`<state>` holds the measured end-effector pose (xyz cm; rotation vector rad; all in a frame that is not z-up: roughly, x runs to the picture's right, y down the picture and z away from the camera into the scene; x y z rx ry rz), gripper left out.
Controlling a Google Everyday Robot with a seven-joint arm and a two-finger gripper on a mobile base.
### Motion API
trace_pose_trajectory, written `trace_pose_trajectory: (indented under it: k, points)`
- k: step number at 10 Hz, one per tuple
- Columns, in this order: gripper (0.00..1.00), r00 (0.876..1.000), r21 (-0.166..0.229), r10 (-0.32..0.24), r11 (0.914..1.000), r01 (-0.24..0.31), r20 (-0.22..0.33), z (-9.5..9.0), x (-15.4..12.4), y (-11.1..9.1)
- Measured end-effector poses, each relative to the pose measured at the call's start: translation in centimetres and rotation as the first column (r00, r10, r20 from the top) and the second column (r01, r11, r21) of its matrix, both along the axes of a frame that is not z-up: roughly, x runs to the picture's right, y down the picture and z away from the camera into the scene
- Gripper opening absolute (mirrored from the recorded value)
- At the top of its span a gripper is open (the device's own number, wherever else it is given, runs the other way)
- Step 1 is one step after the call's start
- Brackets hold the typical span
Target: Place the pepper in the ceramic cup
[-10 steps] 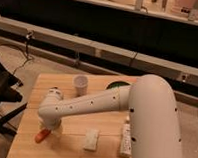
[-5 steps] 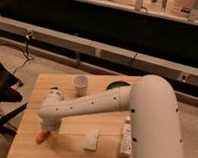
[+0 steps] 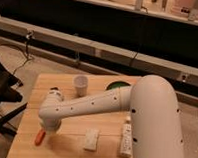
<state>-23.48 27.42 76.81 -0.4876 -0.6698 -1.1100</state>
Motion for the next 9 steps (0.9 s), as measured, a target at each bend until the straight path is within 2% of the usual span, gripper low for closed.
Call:
trace_pose_trajectory:
  k: [3, 5, 7, 9]
  points:
    - [0.52, 0.997, 0.053, -0.057, 0.9971, 0.055, 0.047, -2.2, -1.9, -1.3]
    - [0.74, 0.984, 0.093, -0.137, 0.9876, 0.127, 0.11, -3.8, -4.8, -2.2]
    - [0.8, 0.974, 0.103, -0.182, 0.9802, 0.169, 0.135, -3.5, -5.4, -2.2]
    - [0.8, 0.974, 0.1, -0.189, 0.9791, 0.177, 0.128, -3.1, -5.5, -2.0]
